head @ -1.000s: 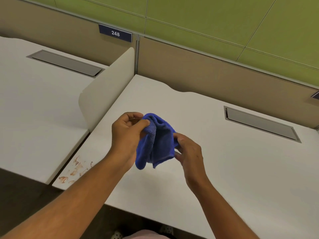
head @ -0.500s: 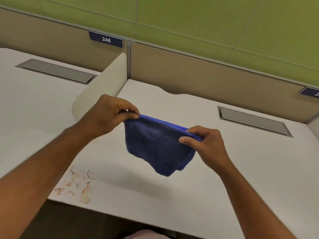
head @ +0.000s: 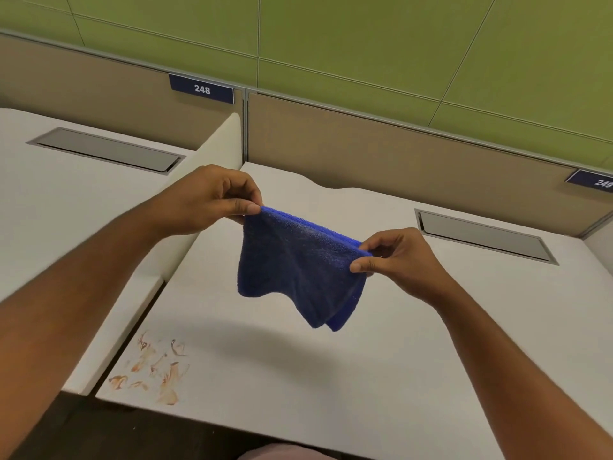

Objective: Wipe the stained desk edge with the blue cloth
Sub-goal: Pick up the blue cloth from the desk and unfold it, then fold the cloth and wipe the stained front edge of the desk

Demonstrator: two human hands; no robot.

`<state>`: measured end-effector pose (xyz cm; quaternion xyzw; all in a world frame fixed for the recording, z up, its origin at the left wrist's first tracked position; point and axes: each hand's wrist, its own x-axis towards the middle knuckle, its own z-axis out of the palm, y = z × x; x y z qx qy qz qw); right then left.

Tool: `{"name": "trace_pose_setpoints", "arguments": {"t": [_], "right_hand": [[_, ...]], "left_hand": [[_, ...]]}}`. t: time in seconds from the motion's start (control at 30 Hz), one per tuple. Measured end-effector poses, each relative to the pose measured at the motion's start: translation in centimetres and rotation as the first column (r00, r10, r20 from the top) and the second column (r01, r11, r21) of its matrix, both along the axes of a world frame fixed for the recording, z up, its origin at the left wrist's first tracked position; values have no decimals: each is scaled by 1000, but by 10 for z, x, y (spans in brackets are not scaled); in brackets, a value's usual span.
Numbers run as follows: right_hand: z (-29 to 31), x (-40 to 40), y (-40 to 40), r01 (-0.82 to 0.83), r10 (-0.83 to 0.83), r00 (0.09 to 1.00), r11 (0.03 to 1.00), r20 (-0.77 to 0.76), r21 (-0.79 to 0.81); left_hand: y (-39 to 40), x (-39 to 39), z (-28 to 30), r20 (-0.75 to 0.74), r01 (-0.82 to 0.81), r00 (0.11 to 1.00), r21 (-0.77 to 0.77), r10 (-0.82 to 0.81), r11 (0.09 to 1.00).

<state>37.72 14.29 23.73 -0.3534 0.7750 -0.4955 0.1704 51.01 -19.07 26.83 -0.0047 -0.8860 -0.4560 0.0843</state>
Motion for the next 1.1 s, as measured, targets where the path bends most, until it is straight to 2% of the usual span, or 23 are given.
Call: {"name": "trace_pose_setpoints", "arguments": {"t": [0.23,0.33,0.4,0.47,0.53,0.57,0.63,0.7,0.77,0.8,0.87,0.97,1.1], "right_hand": [[-9,-41,-25,-50,96,986,952,-137,303],[-14,-57,-49,15,131,942,904,-310,426],[-16,-63,-66,87,113,899,900,-423,426],[-17,-62,-83,159,89,816,916,-572,369],[-21,-56,-94,197,130,632,926,-764,321],[-27,-51,-97,198,164,537,929,-827,312],[-47,-37,-98,176,225,449,927,-865,332],[-78,-19,-96,173,302,494,885,-815,433],[-112,-1,-92,154,353,594,832,-722,534],[-129,6,-89,140,361,644,812,-675,567],[-155,18,-84,82,403,704,772,-585,630],[-180,26,-78,-27,500,716,717,-487,697],[-196,36,-65,-111,458,757,793,-466,599]], "left_hand": [[-21,-26,-19,60,-67,995,-207,81,976],[-29,-40,-31,95,-85,989,-273,115,958],[-34,-45,-40,37,-151,985,-314,170,938],[-39,-43,-51,-118,-262,965,-325,236,909],[-43,-33,-68,-279,-360,922,-358,269,862],[-44,-26,-80,-317,-384,909,-385,271,839],[-43,-12,-111,-283,-378,919,-427,275,822],[-35,3,-149,-120,-313,949,-456,291,833],[-23,21,-186,61,-211,958,-514,281,831],[-17,31,-204,104,-171,957,-552,272,816],[-5,52,-235,124,-135,956,-621,266,772],[12,80,-260,132,-123,948,-686,289,717],[30,103,-267,67,-220,917,-738,393,638]]}}
